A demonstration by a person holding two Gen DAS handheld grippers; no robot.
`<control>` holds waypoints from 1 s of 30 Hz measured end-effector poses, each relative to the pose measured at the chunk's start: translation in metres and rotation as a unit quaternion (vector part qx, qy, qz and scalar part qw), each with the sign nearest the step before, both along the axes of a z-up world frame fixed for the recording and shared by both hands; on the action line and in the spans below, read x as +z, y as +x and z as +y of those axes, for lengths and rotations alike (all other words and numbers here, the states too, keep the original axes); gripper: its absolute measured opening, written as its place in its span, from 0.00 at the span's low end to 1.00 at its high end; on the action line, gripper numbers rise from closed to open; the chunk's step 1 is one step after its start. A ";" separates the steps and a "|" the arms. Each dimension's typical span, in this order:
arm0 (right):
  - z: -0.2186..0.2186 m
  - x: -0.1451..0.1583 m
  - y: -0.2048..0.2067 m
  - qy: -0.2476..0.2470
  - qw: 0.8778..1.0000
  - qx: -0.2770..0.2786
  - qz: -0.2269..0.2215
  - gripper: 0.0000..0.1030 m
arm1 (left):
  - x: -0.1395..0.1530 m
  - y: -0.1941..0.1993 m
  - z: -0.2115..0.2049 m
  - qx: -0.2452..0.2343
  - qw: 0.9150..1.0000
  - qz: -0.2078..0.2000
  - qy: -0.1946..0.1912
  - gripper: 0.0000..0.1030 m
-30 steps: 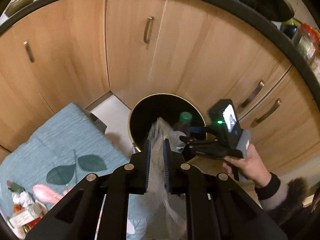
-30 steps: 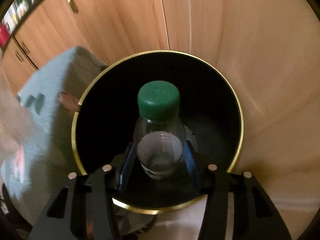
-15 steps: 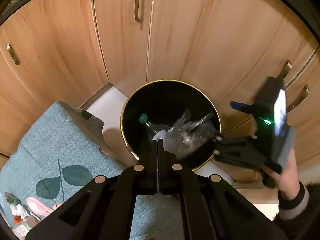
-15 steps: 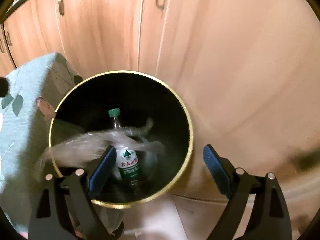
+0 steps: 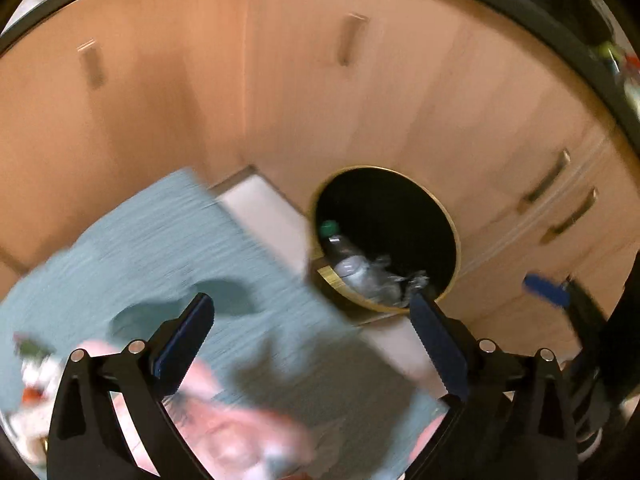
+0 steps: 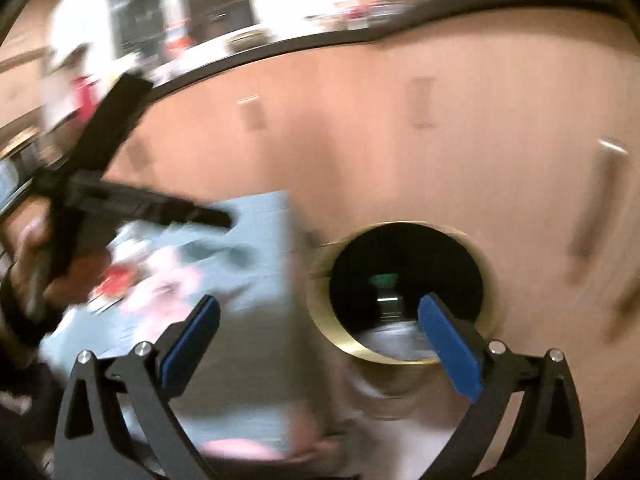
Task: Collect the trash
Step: 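Grasp the clear plastic cup with the right gripper while the left gripper grasps the medicine box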
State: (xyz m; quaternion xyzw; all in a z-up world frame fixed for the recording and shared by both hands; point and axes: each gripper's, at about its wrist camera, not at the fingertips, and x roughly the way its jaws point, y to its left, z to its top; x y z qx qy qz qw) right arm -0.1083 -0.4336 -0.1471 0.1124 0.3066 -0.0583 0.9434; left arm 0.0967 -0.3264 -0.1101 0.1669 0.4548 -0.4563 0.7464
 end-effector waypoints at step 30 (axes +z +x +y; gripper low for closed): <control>0.163 -0.073 0.156 -0.020 0.976 0.180 0.117 0.43 | -0.034 0.045 0.352 0.287 0.955 0.024 -0.065 0.92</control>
